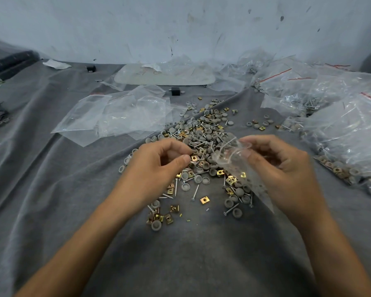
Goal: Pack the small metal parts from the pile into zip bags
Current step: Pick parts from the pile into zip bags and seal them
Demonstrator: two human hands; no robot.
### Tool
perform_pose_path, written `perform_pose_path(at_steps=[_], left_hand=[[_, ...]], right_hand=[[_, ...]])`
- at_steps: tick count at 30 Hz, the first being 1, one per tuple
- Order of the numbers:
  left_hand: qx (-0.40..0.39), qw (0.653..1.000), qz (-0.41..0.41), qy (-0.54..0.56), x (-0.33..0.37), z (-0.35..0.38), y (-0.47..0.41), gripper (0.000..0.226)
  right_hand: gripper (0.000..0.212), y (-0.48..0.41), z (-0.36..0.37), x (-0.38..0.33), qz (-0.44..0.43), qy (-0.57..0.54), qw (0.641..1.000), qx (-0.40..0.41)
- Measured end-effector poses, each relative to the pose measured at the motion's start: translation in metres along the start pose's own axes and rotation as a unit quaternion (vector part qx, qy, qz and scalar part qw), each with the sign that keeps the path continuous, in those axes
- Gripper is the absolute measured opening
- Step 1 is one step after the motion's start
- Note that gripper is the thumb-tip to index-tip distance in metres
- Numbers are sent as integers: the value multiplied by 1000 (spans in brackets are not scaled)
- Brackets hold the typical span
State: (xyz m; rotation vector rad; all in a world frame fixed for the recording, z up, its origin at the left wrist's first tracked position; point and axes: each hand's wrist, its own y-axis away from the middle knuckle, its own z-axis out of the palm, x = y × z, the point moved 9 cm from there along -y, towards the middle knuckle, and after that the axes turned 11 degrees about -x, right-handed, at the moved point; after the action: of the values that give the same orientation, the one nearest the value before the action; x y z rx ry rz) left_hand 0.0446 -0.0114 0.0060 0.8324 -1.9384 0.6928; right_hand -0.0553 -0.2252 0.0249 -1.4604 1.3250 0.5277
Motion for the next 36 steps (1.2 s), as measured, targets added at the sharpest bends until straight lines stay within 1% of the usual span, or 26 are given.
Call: perform_pose_path(at_steps=[3,6,11,14,18,21,24,28,32,36], left_hand=[[-15,995,-19,-95,-7,4,0,9],[-55,984,-19,-169,-4,24,2,3],[-156,942,38,-294,12,86,17,24],[-149,930,59,-329,14,98,20,29],[-141,921,100,-350,18,99,21,23],[-136,925,92,-344,17,94,20,23],[-115,940,53,-318,16,71,15,23],[-39,974,-16,-224,11,16,9,17],[0,989,-16,-144,11,-15,12,20],[2,993,-6,-121,13,-12,12,18]], right_hand=[[25,1,-10,-1,-12,-12,999,47],[22,1,-13,0,-10,-25,998,64],[27,0,-10,-1,-12,-25,998,53],[26,1,-11,-1,-11,-27,998,51],[24,2,-10,0,-6,-27,999,40],[23,1,-9,2,1,-26,999,32],[22,2,-8,4,11,-25,999,26],[23,1,0,6,22,4,1000,-6],[26,2,17,-1,10,68,995,-69],[27,4,30,-6,-8,106,989,-106]])
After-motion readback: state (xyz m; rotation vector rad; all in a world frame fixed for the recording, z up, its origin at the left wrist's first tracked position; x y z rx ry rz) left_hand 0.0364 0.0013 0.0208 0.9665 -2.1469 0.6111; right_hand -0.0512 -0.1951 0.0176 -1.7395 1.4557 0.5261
